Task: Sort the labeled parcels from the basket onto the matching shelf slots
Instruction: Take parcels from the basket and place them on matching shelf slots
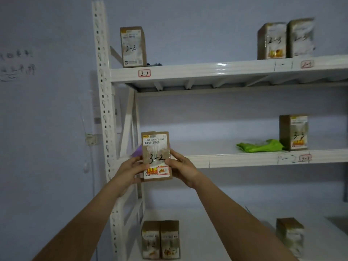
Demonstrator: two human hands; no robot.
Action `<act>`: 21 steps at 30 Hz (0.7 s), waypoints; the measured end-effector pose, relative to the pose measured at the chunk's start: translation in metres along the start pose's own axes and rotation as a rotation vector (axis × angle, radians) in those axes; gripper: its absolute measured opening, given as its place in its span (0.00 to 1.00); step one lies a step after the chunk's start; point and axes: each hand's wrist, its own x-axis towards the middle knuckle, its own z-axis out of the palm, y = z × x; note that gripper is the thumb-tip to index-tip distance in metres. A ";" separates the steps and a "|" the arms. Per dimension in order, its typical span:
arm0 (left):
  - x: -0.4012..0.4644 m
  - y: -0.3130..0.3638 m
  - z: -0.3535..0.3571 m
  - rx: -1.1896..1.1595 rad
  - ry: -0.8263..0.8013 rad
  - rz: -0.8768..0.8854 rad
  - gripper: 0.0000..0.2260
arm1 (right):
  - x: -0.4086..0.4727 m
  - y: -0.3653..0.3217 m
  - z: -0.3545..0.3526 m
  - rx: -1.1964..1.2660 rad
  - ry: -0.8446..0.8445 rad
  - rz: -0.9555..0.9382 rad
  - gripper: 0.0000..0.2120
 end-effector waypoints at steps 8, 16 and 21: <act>0.045 0.054 0.082 0.060 0.053 0.109 0.13 | 0.008 -0.064 -0.070 -0.099 0.063 -0.133 0.29; 0.113 0.040 0.093 0.368 0.099 0.211 0.13 | 0.050 -0.076 -0.085 -0.422 0.174 -0.209 0.28; 0.152 0.012 0.090 0.480 -0.003 0.196 0.11 | 0.082 -0.050 -0.099 -0.473 0.288 -0.088 0.27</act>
